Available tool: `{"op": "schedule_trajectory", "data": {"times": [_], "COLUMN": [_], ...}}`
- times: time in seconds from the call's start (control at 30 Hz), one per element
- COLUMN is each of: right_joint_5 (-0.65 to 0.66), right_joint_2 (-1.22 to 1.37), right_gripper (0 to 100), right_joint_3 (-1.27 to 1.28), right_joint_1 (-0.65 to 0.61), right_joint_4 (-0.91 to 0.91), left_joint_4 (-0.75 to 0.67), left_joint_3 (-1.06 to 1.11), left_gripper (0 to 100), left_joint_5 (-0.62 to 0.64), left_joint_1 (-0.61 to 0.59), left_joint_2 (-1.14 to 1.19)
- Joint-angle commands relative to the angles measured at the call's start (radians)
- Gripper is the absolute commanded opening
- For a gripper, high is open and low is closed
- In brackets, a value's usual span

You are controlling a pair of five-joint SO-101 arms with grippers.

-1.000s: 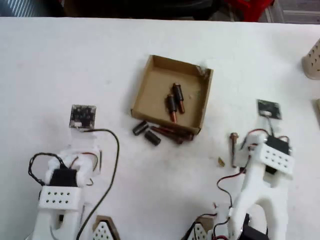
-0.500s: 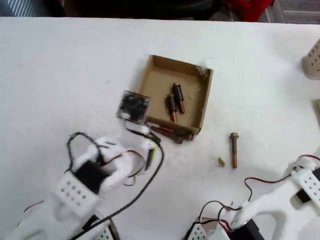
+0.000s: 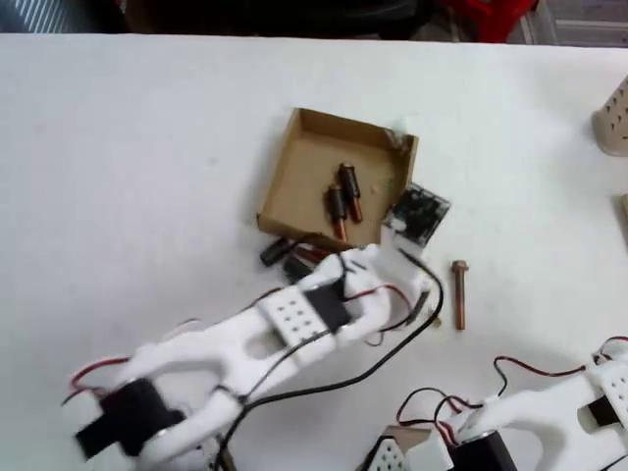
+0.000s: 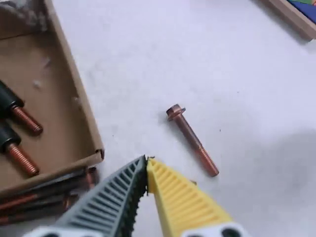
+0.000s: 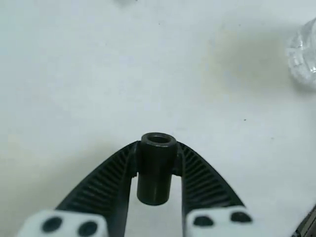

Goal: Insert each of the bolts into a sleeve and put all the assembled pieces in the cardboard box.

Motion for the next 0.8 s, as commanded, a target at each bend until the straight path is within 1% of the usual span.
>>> {"op": "schedule_trajectory", "data": {"times": [0.0, 0.07, 0.13, 0.2, 0.23, 0.33, 0.43, 0.57, 0.77], "right_joint_5": [0.012, 0.012, 0.012, 0.012, 0.012, 0.009, 0.012, 0.014, 0.014], "right_joint_2": [-0.033, -0.033, -0.033, -0.033, -0.033, -0.033, -0.033, -0.033, -0.033], "right_gripper": [1.7, 1.7, 1.7, 1.7, 1.7, 1.7, 1.7, 1.7, 1.7], "right_joint_3": [0.017, 0.021, 0.023, 0.026, 0.026, 0.037, 0.048, 0.049, 0.052], "right_joint_1": [0.007, 0.007, 0.007, 0.007, 0.007, 0.007, 0.007, 0.007, 0.007], "right_joint_4": [-0.071, -0.073, -0.073, -0.071, -0.067, -0.068, -0.068, -0.071, -0.068], "left_joint_4": [-0.058, -0.055, -0.023, 0.029, 0.057, 0.135, 0.195, 0.204, 0.206], "left_joint_3": [-0.241, -0.313, -0.382, -0.454, -0.488, -0.583, -0.654, -0.729, -0.825], "left_gripper": [7, 15, 24, 29, 30, 30, 29, 28, 28], "left_joint_5": [0.100, 0.140, 0.184, 0.227, 0.252, 0.311, 0.330, 0.331, 0.331], "left_joint_1": [0.019, 0.021, 0.041, 0.062, 0.073, 0.081, 0.077, 0.077, 0.019], "left_joint_2": [0.231, 0.314, 0.377, 0.430, 0.453, 0.535, 0.622, 0.713, 0.794]}}
